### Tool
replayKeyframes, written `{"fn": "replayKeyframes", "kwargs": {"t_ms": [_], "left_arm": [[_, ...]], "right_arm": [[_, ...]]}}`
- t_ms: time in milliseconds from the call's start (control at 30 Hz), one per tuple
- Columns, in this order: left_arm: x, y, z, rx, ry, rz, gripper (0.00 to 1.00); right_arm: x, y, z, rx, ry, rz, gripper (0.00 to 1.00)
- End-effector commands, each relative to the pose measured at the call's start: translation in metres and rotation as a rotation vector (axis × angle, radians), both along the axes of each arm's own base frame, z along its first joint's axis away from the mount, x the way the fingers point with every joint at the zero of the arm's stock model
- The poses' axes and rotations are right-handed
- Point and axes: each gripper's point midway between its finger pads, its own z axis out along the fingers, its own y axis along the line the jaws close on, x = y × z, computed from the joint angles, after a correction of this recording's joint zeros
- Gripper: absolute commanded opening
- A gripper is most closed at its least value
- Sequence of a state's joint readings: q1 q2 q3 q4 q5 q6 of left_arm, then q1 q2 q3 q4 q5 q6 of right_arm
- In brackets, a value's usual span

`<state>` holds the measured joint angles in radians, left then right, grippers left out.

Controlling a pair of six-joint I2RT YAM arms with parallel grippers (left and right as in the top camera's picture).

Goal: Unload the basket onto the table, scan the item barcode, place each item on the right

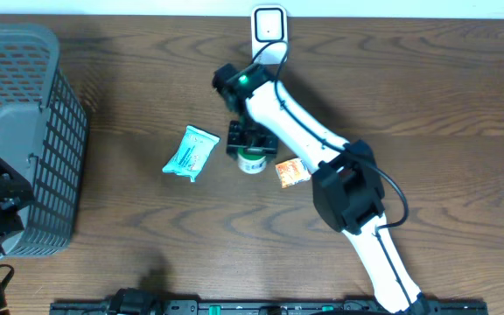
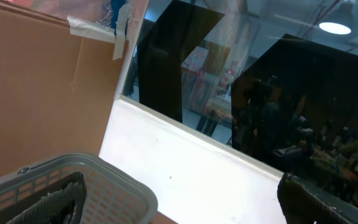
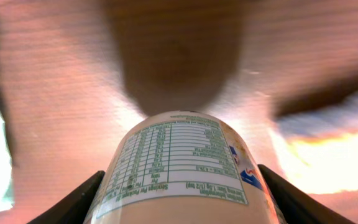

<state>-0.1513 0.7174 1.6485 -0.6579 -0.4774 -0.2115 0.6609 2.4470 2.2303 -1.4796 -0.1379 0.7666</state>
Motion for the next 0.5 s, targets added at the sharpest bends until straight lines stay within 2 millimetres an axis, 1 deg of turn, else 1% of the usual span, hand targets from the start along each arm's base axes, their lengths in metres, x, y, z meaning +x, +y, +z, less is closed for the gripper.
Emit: {"fn": "replayKeyframes", "kwargs": {"t_ms": [0,167,200,233,267,367,467], "left_arm": [[-0.004,0.002,0.001,0.006,-0.005,0.013,0.98],[-0.005,0.003,0.003,0.016,-0.010,0.016,0.98],[-0.006,0.003,0.004,0.028,-0.007,0.018,0.98],[-0.007,0.003,0.005,0.035,-0.008,0.020,0.98],[-0.010,0.003,0.005,0.037,-0.014,0.020,0.98],[-0.022,0.005,0.008,0.033,-0.040,0.020,0.98],[-0.040,0.008,0.011,0.026,-0.078,0.021,0.98]], "right_arm": [[0.008,-0.012,0.020,0.026,0.002,0.057,0.49],[0.005,-0.040,0.041,0.008,0.059,0.102,0.47],[0.007,-0.040,0.043,0.037,0.059,0.132,0.43],[0.007,-0.038,0.047,0.073,0.063,0.149,0.49],[0.007,-0.037,0.049,0.099,0.069,0.150,0.52],[0.009,-0.037,0.061,0.185,0.073,0.172,0.53],[0.013,-0.041,0.073,0.232,0.059,0.155,0.54]]}}
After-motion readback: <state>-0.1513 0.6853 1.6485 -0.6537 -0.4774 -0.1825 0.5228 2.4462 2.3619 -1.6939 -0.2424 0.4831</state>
